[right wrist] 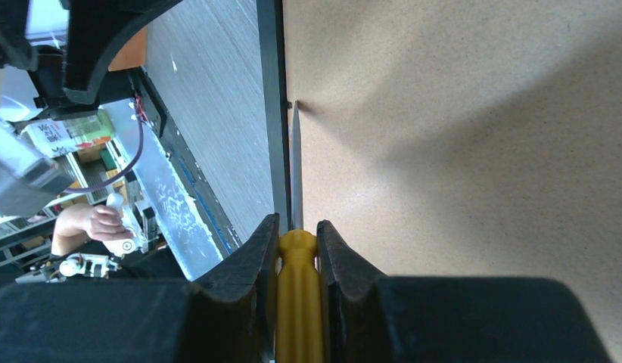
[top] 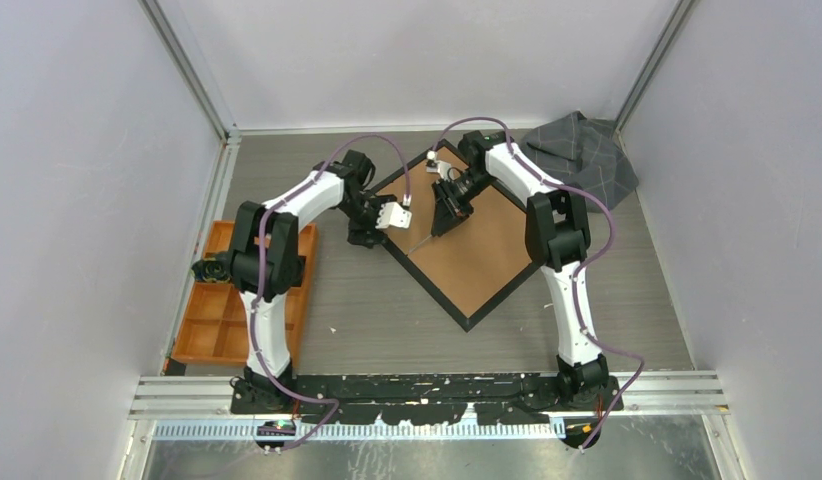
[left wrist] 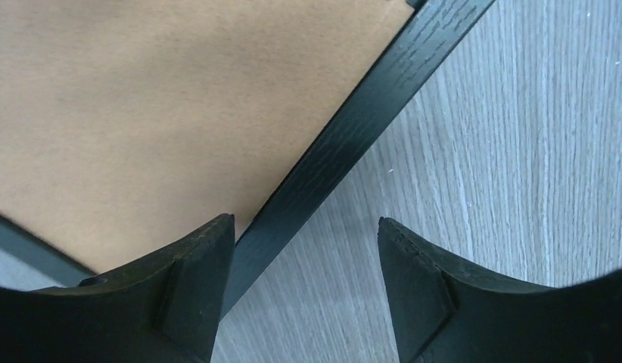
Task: Take the photo out of the frame
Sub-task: Release the photo frame item from the photo frame.
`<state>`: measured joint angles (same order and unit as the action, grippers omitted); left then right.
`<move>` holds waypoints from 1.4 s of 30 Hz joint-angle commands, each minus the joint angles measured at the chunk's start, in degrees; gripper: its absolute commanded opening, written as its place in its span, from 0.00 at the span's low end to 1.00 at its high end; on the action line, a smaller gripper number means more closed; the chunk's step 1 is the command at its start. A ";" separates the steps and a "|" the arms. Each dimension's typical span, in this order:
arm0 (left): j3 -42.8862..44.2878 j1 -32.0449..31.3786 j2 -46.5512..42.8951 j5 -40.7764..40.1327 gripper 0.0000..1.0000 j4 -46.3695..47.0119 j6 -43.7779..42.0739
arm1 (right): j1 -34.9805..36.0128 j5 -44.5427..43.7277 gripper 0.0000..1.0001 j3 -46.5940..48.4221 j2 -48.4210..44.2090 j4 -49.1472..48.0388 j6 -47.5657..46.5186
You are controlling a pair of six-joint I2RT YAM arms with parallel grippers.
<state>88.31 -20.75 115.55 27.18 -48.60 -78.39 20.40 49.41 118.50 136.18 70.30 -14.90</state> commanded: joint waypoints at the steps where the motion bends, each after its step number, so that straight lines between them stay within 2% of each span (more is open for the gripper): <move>1: 2.10 1.35 2.02 2.32 0.70 -3.62 -4.11 | -0.02 -2.92 0.01 2.10 1.07 3.36 -2.00; 9: 2.86 1.77 4.33 2.11 0.61 -4.31 -5.78 | 0.09 -0.84 0.01 3.45 1.80 5.67 -2.69; 13: 3.01 1.82 4.85 3.29 0.58 -5.42 -6.58 | 0.24 -0.44 0.01 2.87 2.54 2.33 0.40; 18: 2.82 1.80 4.91 4.34 0.49 -6.97 -7.43 | 0.15 -0.39 0.01 3.31 3.22 -0.51 2.58; 29: -1.99 1.77 2.76 7.07 0.45 -8.53 -9.20 | 0.17 -0.28 0.01 5.83 4.86 2.14 1.60; 42: -4.33 1.77 1.79 7.65 0.44 -6.53 -5.30 | 0.71 -1.66 0.01 8.95 5.74 12.00 -7.07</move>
<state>86.80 -18.37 116.68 33.10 -48.88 -86.94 20.62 51.22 124.14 140.46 77.03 -17.67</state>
